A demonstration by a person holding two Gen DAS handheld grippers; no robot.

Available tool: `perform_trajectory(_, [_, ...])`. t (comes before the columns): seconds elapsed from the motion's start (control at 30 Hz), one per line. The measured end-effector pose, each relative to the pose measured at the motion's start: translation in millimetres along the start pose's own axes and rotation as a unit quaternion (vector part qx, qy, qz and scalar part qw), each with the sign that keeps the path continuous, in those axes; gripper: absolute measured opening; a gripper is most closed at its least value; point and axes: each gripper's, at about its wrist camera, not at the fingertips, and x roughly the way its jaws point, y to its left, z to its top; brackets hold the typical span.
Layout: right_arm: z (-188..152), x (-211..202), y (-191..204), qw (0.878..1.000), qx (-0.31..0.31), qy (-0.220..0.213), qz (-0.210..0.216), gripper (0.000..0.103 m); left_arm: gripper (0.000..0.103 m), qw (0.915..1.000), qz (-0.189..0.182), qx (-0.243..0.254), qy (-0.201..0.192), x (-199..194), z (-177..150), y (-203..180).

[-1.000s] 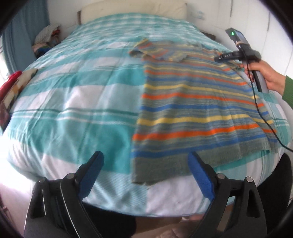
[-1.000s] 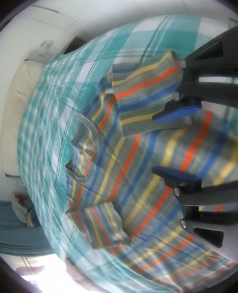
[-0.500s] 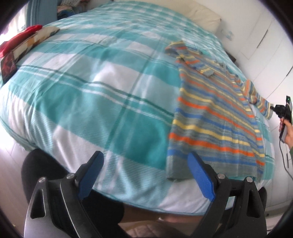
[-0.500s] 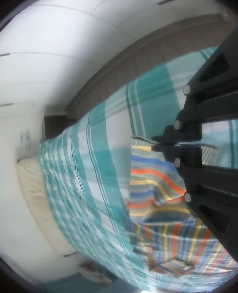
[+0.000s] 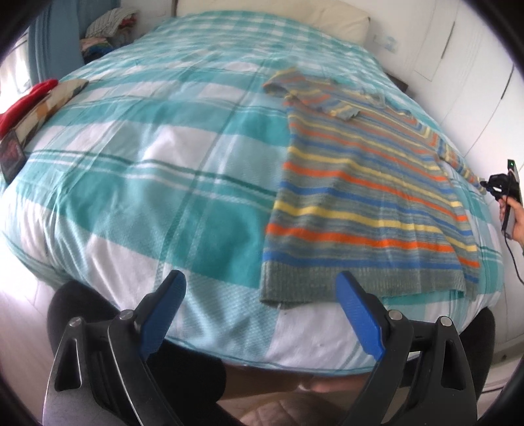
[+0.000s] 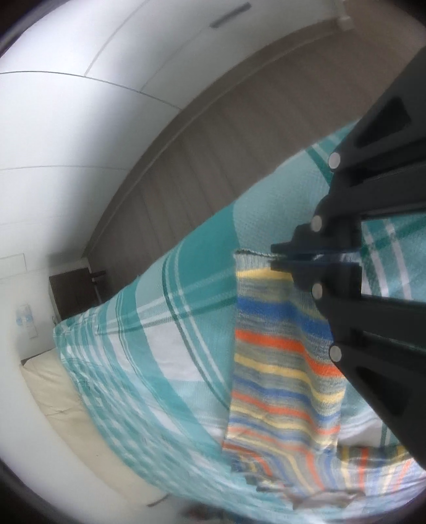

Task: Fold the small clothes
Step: 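Grasp the sleeve cuff with the right tool and lift it, then fold the held sleeve across the sweater body and open the right tool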

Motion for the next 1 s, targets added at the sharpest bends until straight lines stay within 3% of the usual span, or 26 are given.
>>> perform_trajectory(0.1, [-5, -15, -19, 0.997, 0.05, -0.012, 0.055, 0.045, 0.094, 0.9998, -0.001, -0.018, 0.006, 2, -5, 11])
perform_trajectory(0.2, [-20, -34, -38, 0.99, 0.105, -0.018, 0.095, 0.046, 0.094, 0.9995, -0.005, -0.03, 0.009, 4, -6, 16])
perform_trajectory(0.27, [-31, -37, -43, 0.987, 0.11, -0.012, 0.115, 0.046, 0.094, 0.9993, -0.014, -0.033, 0.012, 7, -5, 16])
perform_trajectory(0.37, [-42, -25, -40, 0.989, 0.077, 0.003, 0.13, 0.046, 0.094, 0.999, -0.027, -0.03, 0.016, 10, 1, 9])
perform_trajectory(0.53, [-38, -10, -10, 0.986, -0.004, -0.008, 0.168, 0.043, 0.094, 0.9996, -0.028, -0.006, -0.003, 3, 7, -7])
perform_trajectory(0.63, [-24, -5, -3, 0.976, 0.027, -0.011, 0.215, 0.034, 0.094, 0.9998, -0.016, 0.004, -0.011, -2, 5, -10])
perform_trajectory(0.83, [-8, 0, -18, 0.967, 0.092, 0.012, 0.237, 0.036, 0.094, 0.9999, -0.009, -0.014, 0.004, 3, -6, 3])
perform_trajectory(0.9, [-12, 3, -27, 0.953, 0.13, 0.02, 0.272, 0.042, 0.094, 0.9995, -0.013, -0.023, 0.016, 8, -7, 8])
perform_trajectory(1.0, [-20, 2, -34, 0.911, 0.169, 0.031, 0.375, 0.042, 0.094, 0.9992, -0.019, -0.032, 0.015, 7, -5, 11])
